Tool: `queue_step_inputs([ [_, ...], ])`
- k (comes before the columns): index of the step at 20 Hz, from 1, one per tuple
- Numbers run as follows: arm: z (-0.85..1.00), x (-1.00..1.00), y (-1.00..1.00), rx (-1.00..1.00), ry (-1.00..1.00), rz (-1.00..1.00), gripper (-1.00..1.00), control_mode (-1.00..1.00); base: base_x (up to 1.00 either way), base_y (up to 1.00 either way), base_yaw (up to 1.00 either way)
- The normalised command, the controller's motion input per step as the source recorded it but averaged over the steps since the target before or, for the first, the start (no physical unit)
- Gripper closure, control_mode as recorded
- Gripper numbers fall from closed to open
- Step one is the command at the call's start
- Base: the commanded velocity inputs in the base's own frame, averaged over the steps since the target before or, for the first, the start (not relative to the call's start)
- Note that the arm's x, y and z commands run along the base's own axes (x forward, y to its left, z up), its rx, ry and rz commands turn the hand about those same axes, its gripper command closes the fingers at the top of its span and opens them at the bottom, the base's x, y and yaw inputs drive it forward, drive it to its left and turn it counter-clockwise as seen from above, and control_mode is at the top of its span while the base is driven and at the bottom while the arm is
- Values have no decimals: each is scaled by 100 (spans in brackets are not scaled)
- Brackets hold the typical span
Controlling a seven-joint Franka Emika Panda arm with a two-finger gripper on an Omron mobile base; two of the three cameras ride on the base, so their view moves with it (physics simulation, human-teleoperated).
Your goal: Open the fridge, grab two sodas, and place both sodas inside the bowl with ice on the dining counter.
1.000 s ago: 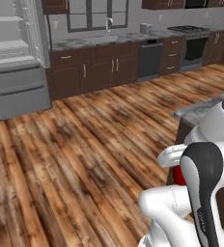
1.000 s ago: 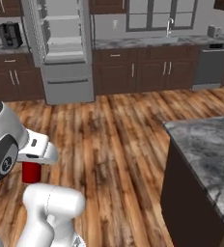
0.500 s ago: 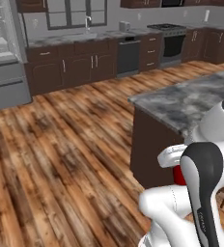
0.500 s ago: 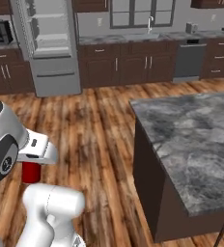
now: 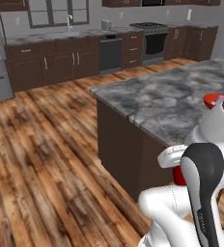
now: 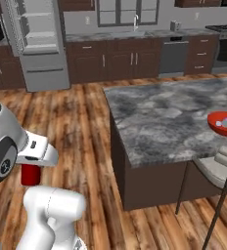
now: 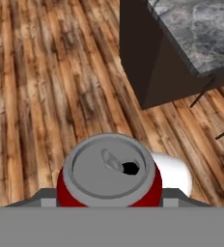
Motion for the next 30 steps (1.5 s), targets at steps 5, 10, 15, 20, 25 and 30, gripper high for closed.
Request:
queue_step_inputs([
  [5,0,0,0,0,0,0,100,100,14,-100,1],
  [10,0,0,0,0,0,0,100,100,49,-100,5],
  [15,0,0,0,0,0,0,100,100,38,-100,10],
  [20,0,0,0,0,0,0,100,100,31,-100,16],
  [25,0,0,0,0,0,0,100,100,34,-100,22],
  [30,0,0,0,0,0,0,100,100,35,-91,27],
])
